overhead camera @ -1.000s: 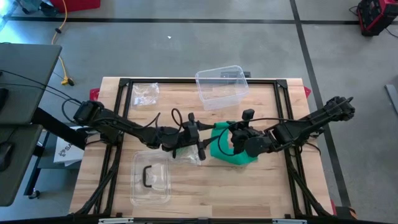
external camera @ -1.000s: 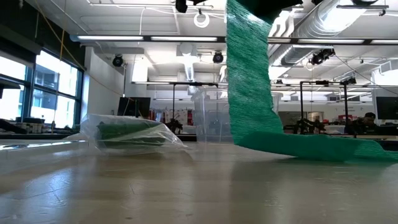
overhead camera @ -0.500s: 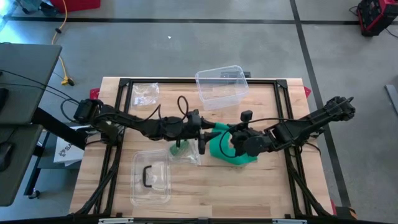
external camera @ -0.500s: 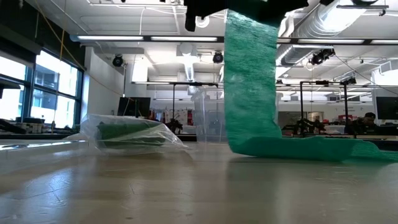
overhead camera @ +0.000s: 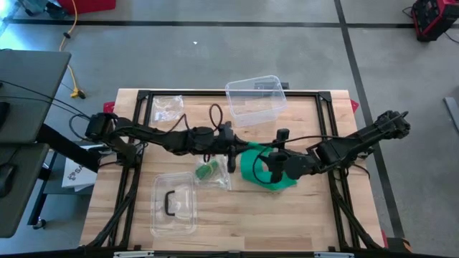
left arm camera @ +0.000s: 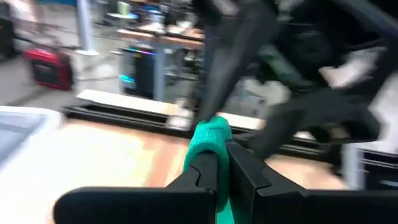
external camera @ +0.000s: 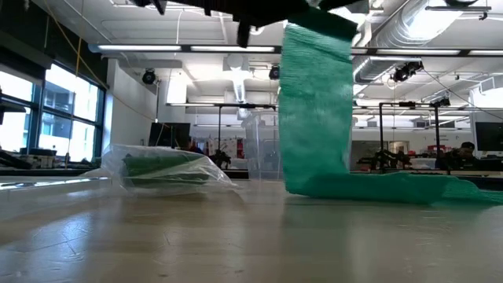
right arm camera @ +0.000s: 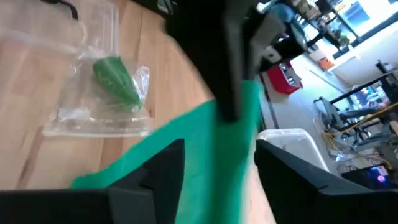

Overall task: Roll bandage
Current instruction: Roll the blue bandage

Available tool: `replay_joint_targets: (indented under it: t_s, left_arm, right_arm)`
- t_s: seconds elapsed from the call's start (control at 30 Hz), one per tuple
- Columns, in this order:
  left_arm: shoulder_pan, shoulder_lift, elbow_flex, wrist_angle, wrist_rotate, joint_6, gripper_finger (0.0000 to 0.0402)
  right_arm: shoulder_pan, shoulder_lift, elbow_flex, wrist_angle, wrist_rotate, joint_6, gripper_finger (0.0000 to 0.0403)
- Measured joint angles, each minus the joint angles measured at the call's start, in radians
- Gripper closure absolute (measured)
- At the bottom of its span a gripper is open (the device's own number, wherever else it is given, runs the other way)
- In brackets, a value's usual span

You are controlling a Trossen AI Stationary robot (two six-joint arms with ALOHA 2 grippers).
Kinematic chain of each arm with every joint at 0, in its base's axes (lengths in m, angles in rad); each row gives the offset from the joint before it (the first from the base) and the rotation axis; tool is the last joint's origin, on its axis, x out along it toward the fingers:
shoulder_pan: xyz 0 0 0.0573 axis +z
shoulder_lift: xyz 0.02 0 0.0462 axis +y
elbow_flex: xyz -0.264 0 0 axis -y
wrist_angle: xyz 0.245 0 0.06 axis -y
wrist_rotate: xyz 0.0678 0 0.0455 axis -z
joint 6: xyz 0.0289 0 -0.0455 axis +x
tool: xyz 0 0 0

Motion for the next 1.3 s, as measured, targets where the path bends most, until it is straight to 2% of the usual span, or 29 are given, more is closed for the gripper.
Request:
replay_joint_targets:
  t_s: [0.27, 0.37, 0.43, 0.6, 0.8, 0.87, 0.93, 1.1, 1.3]
  left_arm:
    - [-0.072, -0.245, -0.003, -0.215, -0.358, 0.237, 0.0397]
    - [-0.13, -0.326, -0.006, -0.233, -0.481, 0.343, 0.0397]
    - [-0.172, -0.359, -0.006, -0.227, -0.507, 0.402, 0.0397]
    - [-0.263, -0.376, -0.007, -0.089, -0.437, 0.48, 0.0398]
    - [-0.356, -0.345, -0.006, 0.068, -0.196, 0.566, 0.0398]
    - [-0.393, -0.327, -0.006, 0.151, -0.155, 0.583, 0.0398]
    - [-0.421, -0.301, 0.012, 0.2, -0.136, 0.595, 0.0398]
    - [-0.465, -0.229, 0.087, 0.197, -0.137, 0.607, 0.0398]
    - [-0.47, -0.146, 0.121, 0.183, -0.145, 0.563, 0.0398]
  right_arm:
    - [0.044, -0.074, 0.069, -0.035, -0.001, 0.014, 0.0204]
    - [0.054, -0.089, 0.065, -0.045, -0.097, 0.051, 0.0204]
    - [0.054, -0.089, 0.054, -0.048, -0.179, 0.079, 0.0203]
    - [0.062, -0.086, 0.009, -0.05, -0.311, 0.146, 0.0203]
    - [0.147, -0.088, 0.007, -0.038, -0.287, 0.219, 0.0203]
    - [0.193, -0.088, 0.007, -0.029, -0.286, 0.25, 0.0203]
    - [0.243, -0.088, 0.007, -0.015, -0.286, 0.291, 0.0203]
    - [0.343, -0.088, 0.007, 0.059, -0.282, 0.342, 0.0203]
    - [0.401, -0.046, 0.007, 0.164, -0.145, 0.354, 0.0203]
